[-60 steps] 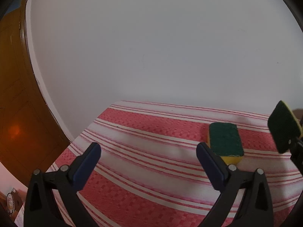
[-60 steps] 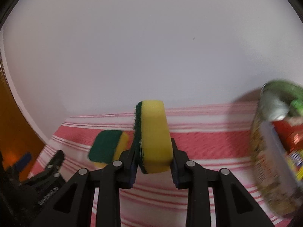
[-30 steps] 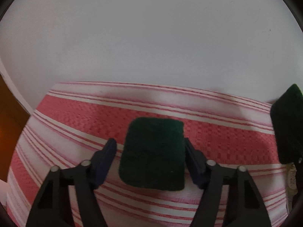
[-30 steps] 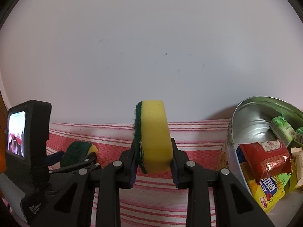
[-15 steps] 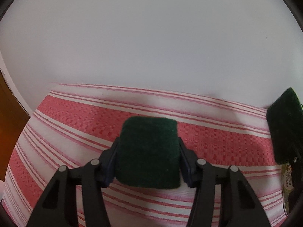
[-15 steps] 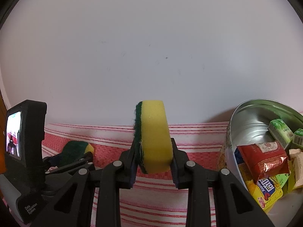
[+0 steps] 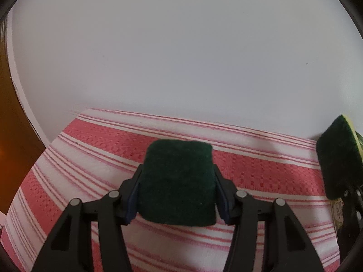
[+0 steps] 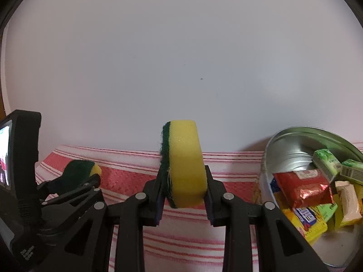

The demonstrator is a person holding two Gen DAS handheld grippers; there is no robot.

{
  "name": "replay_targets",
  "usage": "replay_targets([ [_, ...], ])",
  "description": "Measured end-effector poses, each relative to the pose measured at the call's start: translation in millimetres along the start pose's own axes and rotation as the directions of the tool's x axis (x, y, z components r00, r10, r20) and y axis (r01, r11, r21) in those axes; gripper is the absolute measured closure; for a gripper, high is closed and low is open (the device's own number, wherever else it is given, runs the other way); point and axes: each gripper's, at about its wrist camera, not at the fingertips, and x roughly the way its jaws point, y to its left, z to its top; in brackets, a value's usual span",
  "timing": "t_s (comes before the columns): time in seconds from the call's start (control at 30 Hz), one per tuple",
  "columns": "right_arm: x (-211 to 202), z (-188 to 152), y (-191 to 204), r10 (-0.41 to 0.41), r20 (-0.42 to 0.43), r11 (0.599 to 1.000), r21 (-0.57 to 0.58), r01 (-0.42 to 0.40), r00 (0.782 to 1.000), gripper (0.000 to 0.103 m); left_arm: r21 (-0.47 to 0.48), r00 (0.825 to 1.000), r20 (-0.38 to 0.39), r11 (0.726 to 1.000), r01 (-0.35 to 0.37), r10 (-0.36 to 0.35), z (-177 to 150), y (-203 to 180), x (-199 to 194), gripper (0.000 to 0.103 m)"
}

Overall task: Organize objects
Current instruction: 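Lift both sponges and carry them over the silver tin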

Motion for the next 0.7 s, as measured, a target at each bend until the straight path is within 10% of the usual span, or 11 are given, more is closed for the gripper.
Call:
replay_targets([
  [0.7, -36, -18, -56, -0.020, 0.023, 1.000, -0.005, 0.020, 1.000, 0.071, 0.040, 0.994, 0.099, 0.998, -0.040, 0.036, -38, -8, -54, 0.048],
])
